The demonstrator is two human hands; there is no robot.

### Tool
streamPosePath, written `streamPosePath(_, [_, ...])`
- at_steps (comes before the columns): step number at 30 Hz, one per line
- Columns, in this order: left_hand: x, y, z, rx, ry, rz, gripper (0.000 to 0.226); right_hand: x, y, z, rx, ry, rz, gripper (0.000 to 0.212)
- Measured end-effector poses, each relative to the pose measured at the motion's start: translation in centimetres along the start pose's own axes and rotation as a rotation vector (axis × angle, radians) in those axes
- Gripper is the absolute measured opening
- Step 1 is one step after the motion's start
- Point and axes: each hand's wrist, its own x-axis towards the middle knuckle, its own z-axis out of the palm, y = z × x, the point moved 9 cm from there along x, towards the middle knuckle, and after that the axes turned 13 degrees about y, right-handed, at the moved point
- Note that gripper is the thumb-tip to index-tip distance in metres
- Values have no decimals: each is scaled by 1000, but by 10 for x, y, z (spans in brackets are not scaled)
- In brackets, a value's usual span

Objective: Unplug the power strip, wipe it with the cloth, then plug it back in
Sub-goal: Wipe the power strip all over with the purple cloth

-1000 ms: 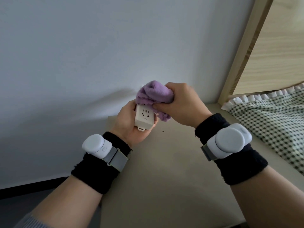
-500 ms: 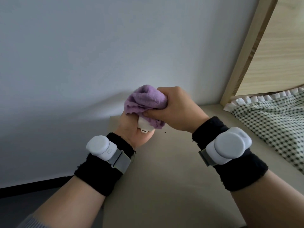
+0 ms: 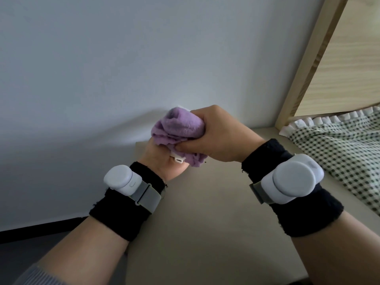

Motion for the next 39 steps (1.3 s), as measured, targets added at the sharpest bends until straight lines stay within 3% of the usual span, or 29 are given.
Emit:
streamPosePath(3, [-2,0,8,10,-19,-37,31,4,16,-12,-103,75,35,19])
streamPosePath(5, [2,-4,-2,-43,106,-85,35,5,32,-22,-145,115,73,17])
streamPosePath(10, [1,-7,-8,-129,214,-130,26,8,51,-48,265,262,153,10])
streamPosePath(14, [2,-5,-11,-187,243,-138,41,10,55,-60,455,335,184,10])
streamPosePath(19, [4,-4,-11,-123,219,-93,33,7,46,-45,371,122,140,10])
streamPosePath(21, [2,4,2,-7,92,0,29,2,33,-29,305,-5,95,15])
streamPosePath(23, [-5,7,15,90,-43,74,27,0,21,-16,206,-15,37,20])
streamPosePath(25, [-9,7,18,84,-75,95,28,2,12,-6,122,33,-15,23])
streamPosePath(28, [-3,6,5,14,2,59,37,6,7,-2,44,88,-43,27])
streamPosePath(33, [1,3,-9,22,125,-28,41,4,30,-12,-26,-7,54,27])
streamPosePath(36, [-2,3,-6,76,155,-12,32,3,22,-7,-6,30,12,30])
streamPosePath(39, [0,-2,-11,105,198,-1,46,4,4,6,56,64,-59,33])
